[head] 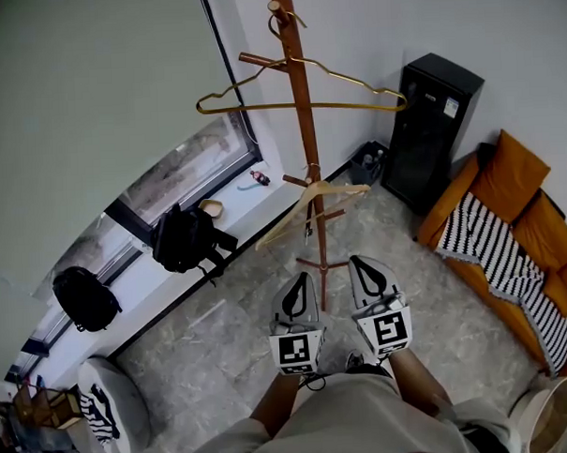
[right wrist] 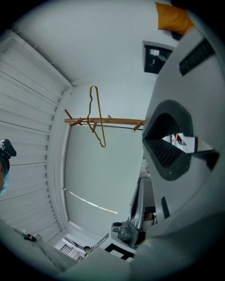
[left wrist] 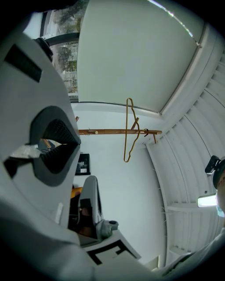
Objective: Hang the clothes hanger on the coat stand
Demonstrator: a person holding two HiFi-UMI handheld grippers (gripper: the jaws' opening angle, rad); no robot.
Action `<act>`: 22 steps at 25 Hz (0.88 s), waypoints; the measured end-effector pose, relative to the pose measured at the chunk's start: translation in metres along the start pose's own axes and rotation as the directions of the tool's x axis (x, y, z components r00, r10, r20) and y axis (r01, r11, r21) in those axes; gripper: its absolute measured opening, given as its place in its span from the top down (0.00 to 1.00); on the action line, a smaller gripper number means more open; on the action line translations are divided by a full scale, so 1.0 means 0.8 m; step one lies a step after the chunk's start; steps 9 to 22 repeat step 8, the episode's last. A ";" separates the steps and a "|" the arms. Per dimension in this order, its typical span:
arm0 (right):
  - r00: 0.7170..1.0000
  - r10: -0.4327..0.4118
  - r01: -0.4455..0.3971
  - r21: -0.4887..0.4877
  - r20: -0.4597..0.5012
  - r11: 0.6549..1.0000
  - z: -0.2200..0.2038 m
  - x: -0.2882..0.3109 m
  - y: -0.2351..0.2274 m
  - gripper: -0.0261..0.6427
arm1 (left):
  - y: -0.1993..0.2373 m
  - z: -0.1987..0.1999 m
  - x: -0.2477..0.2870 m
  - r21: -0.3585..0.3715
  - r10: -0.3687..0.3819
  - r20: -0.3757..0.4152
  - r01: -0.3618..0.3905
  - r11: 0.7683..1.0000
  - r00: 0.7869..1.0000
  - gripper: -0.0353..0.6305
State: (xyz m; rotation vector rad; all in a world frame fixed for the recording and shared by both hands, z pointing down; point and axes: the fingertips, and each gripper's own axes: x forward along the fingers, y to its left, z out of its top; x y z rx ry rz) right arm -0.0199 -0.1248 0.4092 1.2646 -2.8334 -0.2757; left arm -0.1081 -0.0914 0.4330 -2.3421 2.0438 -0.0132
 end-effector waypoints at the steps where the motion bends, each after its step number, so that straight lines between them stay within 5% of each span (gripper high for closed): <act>1: 1.000 0.001 -0.001 -0.003 0.001 1.000 0.000 0.001 0.001 0.95 | 0.001 0.000 0.001 -0.001 0.001 0.000 -0.001 1.000 1.000 0.93; 22: 1.000 -0.010 0.010 0.002 -0.001 1.000 -0.003 -0.003 -0.004 0.95 | -0.006 -0.007 0.001 -0.006 -0.009 -0.007 0.009 1.000 1.000 0.93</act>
